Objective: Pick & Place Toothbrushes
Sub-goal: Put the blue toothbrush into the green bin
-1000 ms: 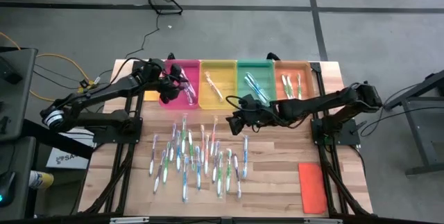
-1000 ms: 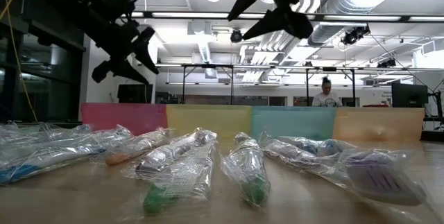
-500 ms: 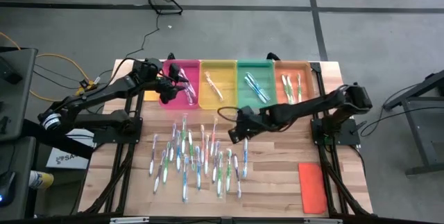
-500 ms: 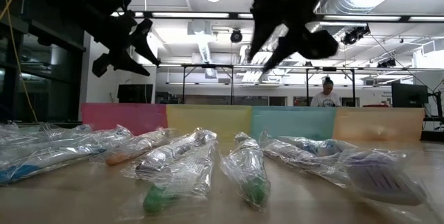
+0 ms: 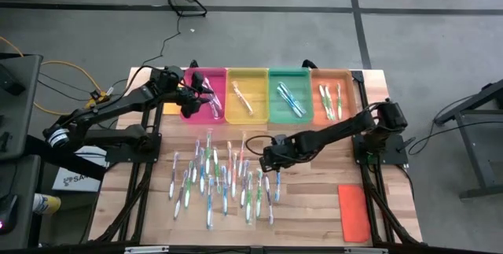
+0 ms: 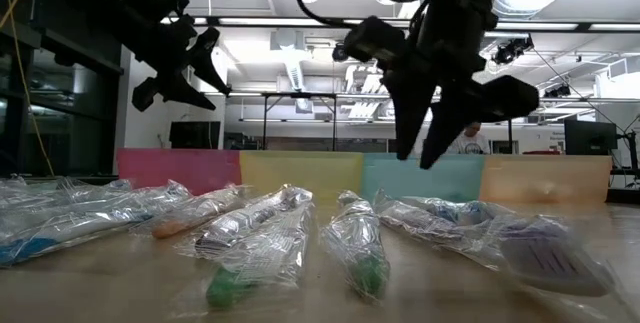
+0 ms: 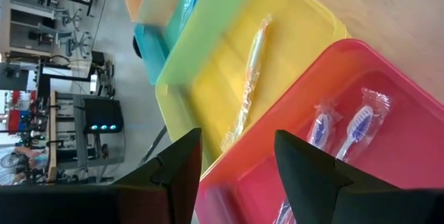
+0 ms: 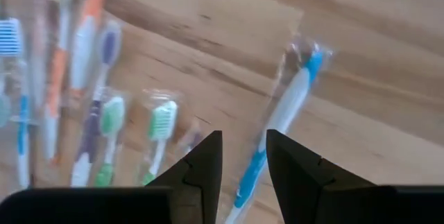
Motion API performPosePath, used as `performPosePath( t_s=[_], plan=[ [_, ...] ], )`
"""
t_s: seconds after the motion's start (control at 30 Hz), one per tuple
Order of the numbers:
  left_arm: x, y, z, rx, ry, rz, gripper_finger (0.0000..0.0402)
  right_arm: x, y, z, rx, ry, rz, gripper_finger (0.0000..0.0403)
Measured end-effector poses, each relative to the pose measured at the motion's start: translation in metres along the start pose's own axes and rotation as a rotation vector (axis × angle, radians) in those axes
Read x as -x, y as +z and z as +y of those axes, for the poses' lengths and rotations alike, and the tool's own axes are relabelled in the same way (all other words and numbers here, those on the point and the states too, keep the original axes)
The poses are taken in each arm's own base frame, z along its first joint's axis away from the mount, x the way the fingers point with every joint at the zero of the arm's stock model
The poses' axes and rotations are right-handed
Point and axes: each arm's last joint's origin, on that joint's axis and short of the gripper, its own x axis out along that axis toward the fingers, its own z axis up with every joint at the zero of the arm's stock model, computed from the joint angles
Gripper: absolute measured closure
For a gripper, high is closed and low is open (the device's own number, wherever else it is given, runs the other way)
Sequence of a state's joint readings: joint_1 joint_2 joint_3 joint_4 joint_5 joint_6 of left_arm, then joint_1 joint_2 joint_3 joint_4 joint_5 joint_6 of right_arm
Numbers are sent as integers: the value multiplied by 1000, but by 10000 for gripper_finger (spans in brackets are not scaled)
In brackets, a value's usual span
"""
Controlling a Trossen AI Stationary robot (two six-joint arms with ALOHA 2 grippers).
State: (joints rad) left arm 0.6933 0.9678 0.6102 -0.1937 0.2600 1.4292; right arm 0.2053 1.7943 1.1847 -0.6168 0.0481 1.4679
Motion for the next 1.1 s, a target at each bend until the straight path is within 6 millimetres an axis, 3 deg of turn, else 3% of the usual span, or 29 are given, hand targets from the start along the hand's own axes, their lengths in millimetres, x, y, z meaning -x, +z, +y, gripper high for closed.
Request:
performPosePath(
  t_s=[0.33, 0.67, 0.93, 1.1],
  plan=[
    [0, 0, -2, 3, -18, 2, 226, -5, -4, -4, -40, -53, -18, 298],
    [0, 0, -2, 3, -19, 1, 226, -31, -5, -6, -42, -113, -10, 298],
    [0, 0, -2, 3, -19, 1, 226, -32, -5, -7, -40, -120, -26, 299],
    [0, 0, -2, 3, -19, 0, 226, -32, -5, -7, -38, -122, -19, 329]
  ],
)
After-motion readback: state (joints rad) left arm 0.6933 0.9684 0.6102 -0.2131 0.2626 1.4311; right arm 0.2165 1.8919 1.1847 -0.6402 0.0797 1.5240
